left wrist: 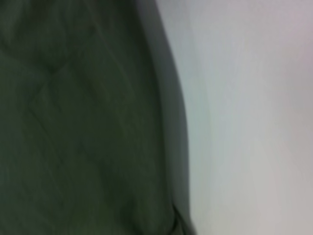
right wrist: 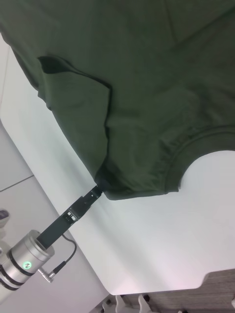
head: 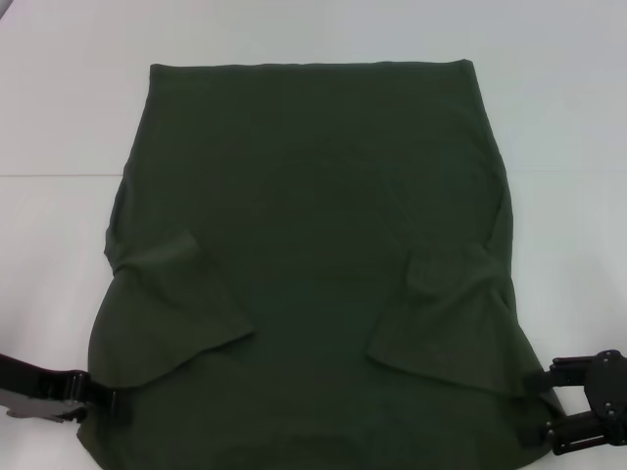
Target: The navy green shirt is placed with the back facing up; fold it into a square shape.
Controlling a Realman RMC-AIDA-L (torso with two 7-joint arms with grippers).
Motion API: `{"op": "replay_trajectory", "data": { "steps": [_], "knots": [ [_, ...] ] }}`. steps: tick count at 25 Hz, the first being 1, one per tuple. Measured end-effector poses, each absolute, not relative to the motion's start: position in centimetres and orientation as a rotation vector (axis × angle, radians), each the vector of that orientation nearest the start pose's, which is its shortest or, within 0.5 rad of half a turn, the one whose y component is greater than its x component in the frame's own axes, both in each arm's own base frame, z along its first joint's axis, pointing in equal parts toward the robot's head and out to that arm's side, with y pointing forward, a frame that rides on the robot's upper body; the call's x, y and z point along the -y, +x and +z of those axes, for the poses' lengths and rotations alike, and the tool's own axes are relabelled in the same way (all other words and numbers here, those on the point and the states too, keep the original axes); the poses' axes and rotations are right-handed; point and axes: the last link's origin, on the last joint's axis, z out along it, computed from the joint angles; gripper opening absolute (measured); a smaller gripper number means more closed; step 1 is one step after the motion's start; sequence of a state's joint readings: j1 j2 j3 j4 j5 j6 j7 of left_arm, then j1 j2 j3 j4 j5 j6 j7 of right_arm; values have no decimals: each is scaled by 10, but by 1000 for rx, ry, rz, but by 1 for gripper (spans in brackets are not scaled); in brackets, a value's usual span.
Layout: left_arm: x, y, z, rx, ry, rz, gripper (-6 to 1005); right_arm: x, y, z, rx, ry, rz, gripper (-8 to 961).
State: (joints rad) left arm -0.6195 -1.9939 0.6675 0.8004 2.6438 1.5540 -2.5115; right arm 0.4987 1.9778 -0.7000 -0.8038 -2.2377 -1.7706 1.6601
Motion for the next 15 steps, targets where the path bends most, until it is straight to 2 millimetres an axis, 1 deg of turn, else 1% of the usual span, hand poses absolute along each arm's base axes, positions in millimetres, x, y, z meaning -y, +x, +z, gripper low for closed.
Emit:
{"op": "replay_trajectory", "data": {
  "steps": [4,6,12,15],
  "knots": [
    [-341,-316,46,1874,-2168,93,549,-306,290,47,-911,-2892,353,908],
    [-341,-316,47,1869,-2170,107,338,-306,290,47,-911,-2892,354,908],
    [-342,-317,48,1866,-2160,126,104,-307,289,47,-915,-2887,363,908],
    [-341,-319,49,1870,-2153,124,63,-308,289,48,-926,-2880,369,907]
  ]
}}
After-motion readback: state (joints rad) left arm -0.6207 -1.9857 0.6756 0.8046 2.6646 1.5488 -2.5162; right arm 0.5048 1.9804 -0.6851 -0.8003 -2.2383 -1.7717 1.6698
